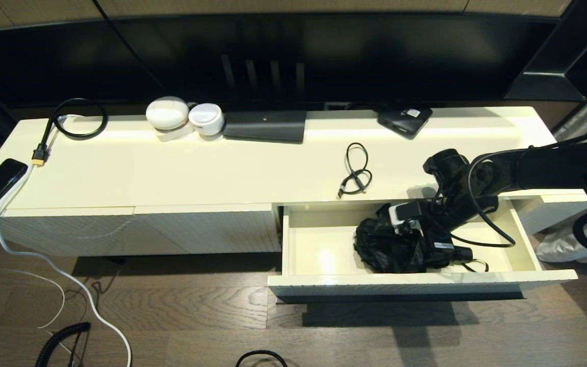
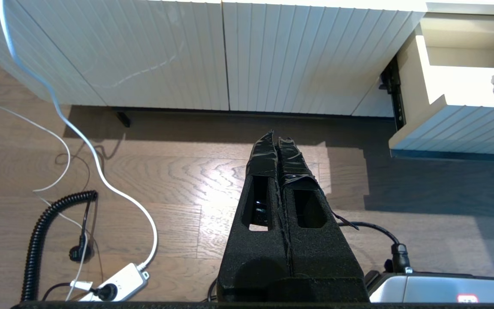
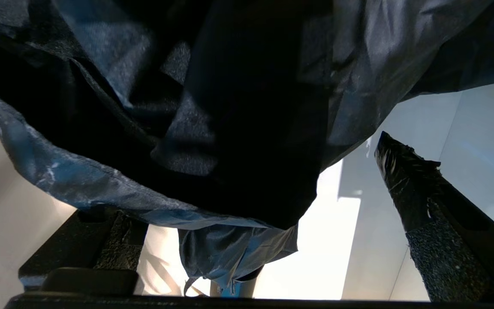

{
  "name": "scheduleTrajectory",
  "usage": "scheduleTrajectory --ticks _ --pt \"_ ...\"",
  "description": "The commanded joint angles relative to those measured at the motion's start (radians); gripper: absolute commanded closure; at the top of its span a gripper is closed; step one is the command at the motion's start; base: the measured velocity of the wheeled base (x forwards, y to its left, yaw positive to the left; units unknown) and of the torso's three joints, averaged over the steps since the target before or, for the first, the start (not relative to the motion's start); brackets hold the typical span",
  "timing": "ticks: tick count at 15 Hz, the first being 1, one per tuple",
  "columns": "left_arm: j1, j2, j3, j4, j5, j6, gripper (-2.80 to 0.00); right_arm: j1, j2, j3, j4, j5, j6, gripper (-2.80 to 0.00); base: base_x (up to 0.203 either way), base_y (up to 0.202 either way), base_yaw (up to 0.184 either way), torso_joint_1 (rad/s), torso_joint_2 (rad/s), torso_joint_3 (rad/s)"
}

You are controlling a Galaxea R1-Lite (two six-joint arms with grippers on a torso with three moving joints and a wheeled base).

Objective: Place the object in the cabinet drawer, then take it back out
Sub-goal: Take the umbrella out of the drawer and put it on the table

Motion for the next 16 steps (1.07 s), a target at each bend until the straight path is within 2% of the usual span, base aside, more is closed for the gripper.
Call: scheduleTrajectory --ticks 1,4,5,16 --pt "0.001 0.000 0.000 -0.001 0.000 -0.001 0.00 0.008 0.011 -0.006 0.002 0.001 -0.007 -2.80 0.000 0.000 0.000 0.000 0.00 0.000" --pt "0.000 0.000 0.000 -0.001 0.000 -0.001 0.00 0.008 0.009 -0.003 0.002 0.001 -0.007 -2.80 0.000 0.000 0.000 0.000 0.00 0.000" --pt "0.001 0.000 0.000 -0.001 0.000 -0.001 0.00 0.008 0.002 -0.005 0.002 0.000 -0.008 0.00 0.000 0.000 0.000 0.000 0.00 0.000" --pt "0.000 0.000 0.000 -0.001 0.000 -0.001 0.00 0.006 -0.067 0.042 0.013 -0.023 -0.012 0.00 0.000 0.000 0.000 0.000 0.00 0.000"
